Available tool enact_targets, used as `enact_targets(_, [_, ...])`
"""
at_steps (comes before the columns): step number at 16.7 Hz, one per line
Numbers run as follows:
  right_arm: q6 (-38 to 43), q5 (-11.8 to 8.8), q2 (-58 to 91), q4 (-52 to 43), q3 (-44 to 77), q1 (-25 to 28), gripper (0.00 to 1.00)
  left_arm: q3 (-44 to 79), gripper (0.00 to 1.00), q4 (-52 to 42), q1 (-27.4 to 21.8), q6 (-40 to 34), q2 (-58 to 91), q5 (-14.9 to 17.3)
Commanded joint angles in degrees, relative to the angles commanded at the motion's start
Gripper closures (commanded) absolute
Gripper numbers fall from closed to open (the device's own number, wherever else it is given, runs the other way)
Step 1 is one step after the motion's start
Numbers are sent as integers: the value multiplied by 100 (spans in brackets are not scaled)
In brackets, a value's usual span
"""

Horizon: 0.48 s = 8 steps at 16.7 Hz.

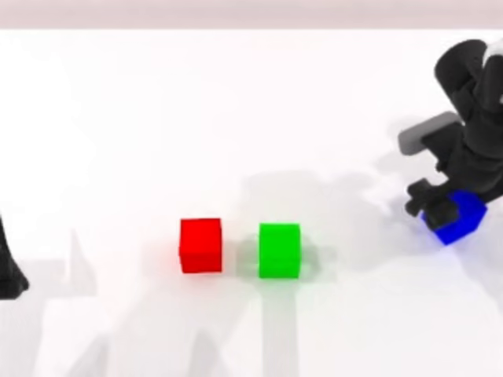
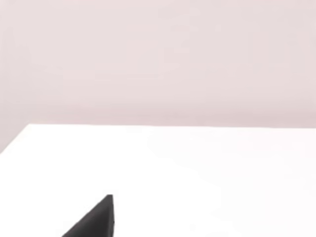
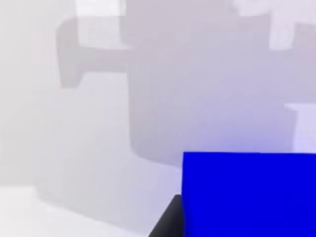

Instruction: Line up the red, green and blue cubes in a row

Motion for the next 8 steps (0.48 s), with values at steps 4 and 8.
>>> enact_targets(4, [-17, 1, -322, -848, 497, 35, 100, 0, 0, 0, 0, 0, 0, 0])
enact_targets(8, [-16, 2, -423, -1021, 613, 39, 100, 0, 0, 0, 0, 0, 0, 0])
